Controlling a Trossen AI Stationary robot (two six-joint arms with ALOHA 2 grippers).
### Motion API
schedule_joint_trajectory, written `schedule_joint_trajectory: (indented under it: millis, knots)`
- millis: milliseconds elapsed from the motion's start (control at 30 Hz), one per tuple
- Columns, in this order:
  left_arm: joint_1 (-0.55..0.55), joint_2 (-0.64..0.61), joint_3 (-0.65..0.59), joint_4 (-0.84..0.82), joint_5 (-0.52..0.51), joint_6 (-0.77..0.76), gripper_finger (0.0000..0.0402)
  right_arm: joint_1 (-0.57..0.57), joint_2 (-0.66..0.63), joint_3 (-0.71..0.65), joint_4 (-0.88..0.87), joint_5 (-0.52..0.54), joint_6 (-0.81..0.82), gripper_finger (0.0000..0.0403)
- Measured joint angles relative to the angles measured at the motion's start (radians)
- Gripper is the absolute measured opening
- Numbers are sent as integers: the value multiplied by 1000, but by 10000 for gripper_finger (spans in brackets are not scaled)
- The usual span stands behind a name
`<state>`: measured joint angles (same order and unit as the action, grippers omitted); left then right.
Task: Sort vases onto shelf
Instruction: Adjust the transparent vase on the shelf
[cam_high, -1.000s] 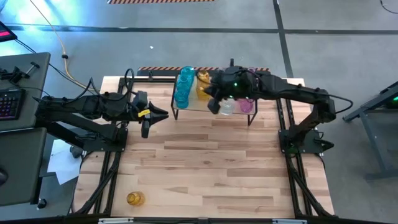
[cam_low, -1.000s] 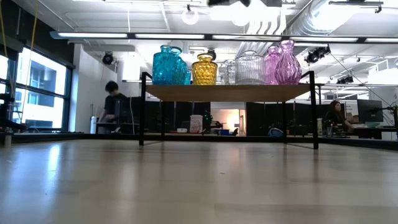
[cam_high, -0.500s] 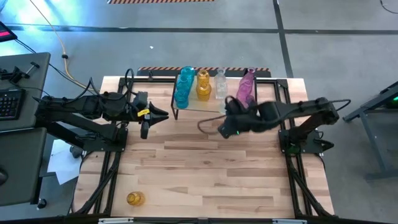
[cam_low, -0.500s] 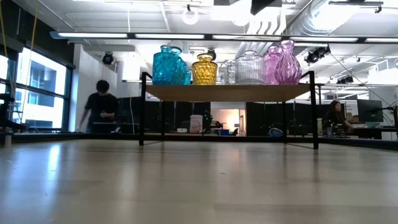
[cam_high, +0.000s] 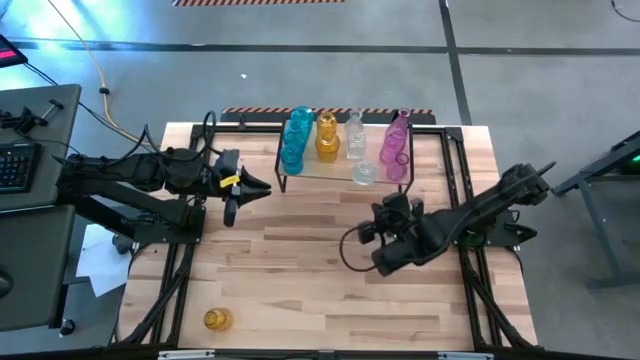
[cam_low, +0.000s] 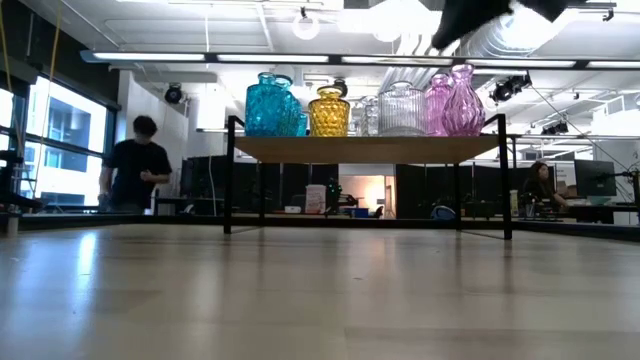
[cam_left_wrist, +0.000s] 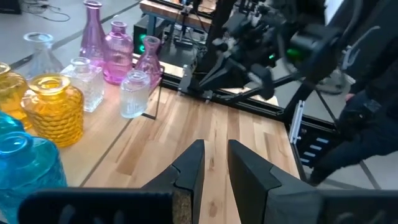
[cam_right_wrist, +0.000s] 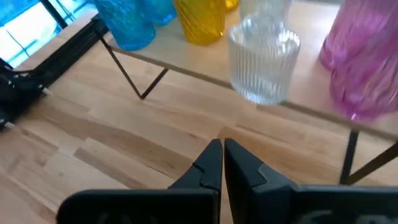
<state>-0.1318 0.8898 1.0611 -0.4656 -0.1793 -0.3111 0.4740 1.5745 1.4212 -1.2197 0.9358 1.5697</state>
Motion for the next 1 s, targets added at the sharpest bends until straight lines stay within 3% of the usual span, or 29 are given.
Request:
schedule_joint_trajectory:
  millis: [367,733,1000]
  knots:
    - [0,0,0,1,13,1,62,-15,0,-176,130,58,59,0]
    - [0,0,0,0,13,-10,62,-150,0,-213,335,25,-226,0]
    - [0,0,0,0,20,-19,62,-206,0,-213,359,-2,-315,0]
